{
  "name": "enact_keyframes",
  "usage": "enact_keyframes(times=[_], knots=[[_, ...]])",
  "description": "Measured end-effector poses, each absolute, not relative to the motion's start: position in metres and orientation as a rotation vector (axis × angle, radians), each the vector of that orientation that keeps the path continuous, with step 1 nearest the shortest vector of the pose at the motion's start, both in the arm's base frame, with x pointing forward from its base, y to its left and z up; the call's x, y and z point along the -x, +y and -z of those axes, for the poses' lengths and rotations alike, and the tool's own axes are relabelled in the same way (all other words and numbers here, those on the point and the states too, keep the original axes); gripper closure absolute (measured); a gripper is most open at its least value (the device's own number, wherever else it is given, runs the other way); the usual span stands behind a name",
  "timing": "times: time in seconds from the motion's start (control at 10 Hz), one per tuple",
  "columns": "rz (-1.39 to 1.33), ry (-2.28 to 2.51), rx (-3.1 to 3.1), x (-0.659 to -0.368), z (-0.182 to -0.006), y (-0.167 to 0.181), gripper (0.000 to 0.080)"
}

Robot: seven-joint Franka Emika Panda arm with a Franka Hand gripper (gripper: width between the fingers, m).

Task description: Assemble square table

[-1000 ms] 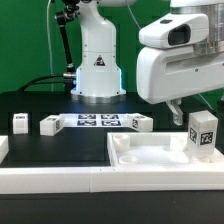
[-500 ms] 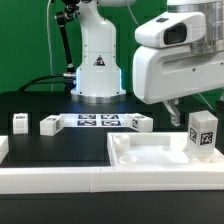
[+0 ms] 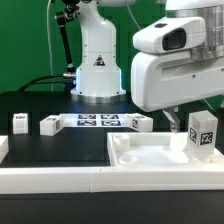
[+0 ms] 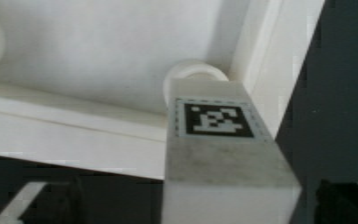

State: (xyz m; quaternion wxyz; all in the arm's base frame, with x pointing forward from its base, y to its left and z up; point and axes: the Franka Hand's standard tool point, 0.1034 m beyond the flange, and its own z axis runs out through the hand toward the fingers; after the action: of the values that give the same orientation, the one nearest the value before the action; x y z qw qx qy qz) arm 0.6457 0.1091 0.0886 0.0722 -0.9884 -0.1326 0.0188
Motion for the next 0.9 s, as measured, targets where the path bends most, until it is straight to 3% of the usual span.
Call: enact_keyframes(times=[0.1,0.3,0.4,0.5,0.9], knots=[[-0.056,-0.401,2.97,-0.6459,-0.0886,0.1081,0.0151],[-0.056,-0.402,2.969,-0.6458,-0.0885,0.1087,0.0424],[-0.056,-0.401,2.969,-0.6458,-0.0885,0.1086,0.0424],[-0.056,-0.401,2.969,-0.6459,-0.0886,0.1088,0.0509],[-0.058,-0.363,2.974,-0.6459,-0.0885,0.1087,0.0509]])
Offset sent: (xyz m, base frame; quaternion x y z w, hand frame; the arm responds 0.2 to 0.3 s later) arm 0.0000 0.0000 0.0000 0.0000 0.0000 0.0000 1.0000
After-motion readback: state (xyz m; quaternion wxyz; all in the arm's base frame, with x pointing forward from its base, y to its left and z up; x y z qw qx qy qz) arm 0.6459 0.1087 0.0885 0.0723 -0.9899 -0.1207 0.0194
